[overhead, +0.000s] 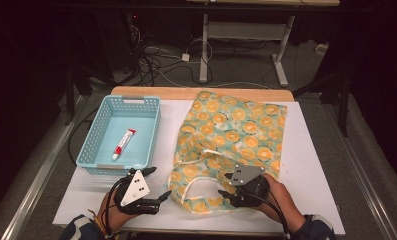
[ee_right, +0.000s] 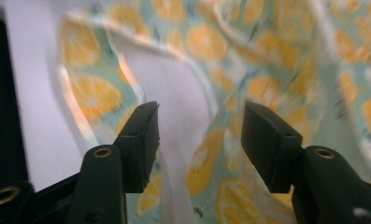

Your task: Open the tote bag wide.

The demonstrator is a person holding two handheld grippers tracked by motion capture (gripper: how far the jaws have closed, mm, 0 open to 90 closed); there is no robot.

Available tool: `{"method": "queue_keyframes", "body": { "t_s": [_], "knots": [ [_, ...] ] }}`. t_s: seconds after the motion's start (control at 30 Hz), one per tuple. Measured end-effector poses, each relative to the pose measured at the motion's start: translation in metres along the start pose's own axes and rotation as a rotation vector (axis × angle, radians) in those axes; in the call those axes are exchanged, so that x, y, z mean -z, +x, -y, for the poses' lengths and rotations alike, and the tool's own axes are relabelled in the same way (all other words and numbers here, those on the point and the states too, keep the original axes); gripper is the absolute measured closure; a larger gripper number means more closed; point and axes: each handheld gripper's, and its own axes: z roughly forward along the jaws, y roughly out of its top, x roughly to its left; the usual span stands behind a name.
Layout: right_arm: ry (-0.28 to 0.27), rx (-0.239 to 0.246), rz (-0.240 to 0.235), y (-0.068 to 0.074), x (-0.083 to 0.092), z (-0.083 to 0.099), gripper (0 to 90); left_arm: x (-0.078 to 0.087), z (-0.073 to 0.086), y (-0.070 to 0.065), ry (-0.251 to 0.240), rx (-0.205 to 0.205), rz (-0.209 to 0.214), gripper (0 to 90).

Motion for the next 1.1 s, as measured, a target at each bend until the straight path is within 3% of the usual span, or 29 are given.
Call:
{"method": "queue_keyframes", "body": {
  "t_s": [0.07, 0.13, 0.23, 0.3, 0.4, 0.5, 0.57, 0.7, 0.77, 1.1],
  "knots": [
    [0.041, -0.003, -0.018, -0.005, -0.009, 0.006, 47.2, 0.0, 0.001, 0.0, 0.005, 0.006, 0.006, 18.9],
    [0.07, -0.002, -0.004, -0.01, -0.015, 0.011, 48.1, 0.0, 0.001, 0.001, 0.003, 0.001, 0.001, 18.9],
    [0.065, -0.038, 0.003, -0.018, -0.021, 0.016, 52.3, 0.0, 0.002, 0.002, 0.007, 0.01, 0.006, 18.9],
    [0.064, -0.054, 0.019, -0.023, -0.025, 0.019, 57.2, 0.0, 0.002, 0.003, 0.005, 0.013, 0.009, 18.9],
    [0.064, -0.08, -0.03, -0.027, -0.034, 0.024, 70.7, 0.0, 0.002, 0.004, 0.003, 0.023, 0.016, 19.6],
    [0.067, -0.091, -0.047, -0.028, -0.041, 0.025, 83.3, 0.001, 0.002, 0.006, -0.002, 0.035, 0.013, 19.6],
    [0.06, -0.092, -0.033, -0.028, -0.042, 0.022, 87.6, 0.002, 0.002, 0.008, -0.003, 0.039, 0.011, 19.7],
    [0.014, -0.122, -0.004, -0.029, -0.042, 0.013, 89.2, 0.004, 0.001, 0.011, -0.012, 0.037, -0.002, 19.7],
    [-0.035, -0.146, 0.004, -0.03, -0.041, 0.005, 89.5, 0.005, 0.001, 0.014, -0.017, 0.04, -0.009, 19.7],
    [-0.197, -0.148, 0.077, -0.036, -0.023, -0.029, 89.7, 0.012, -0.001, 0.027, -0.038, 0.058, -0.048, 19.7]
  ]
}}
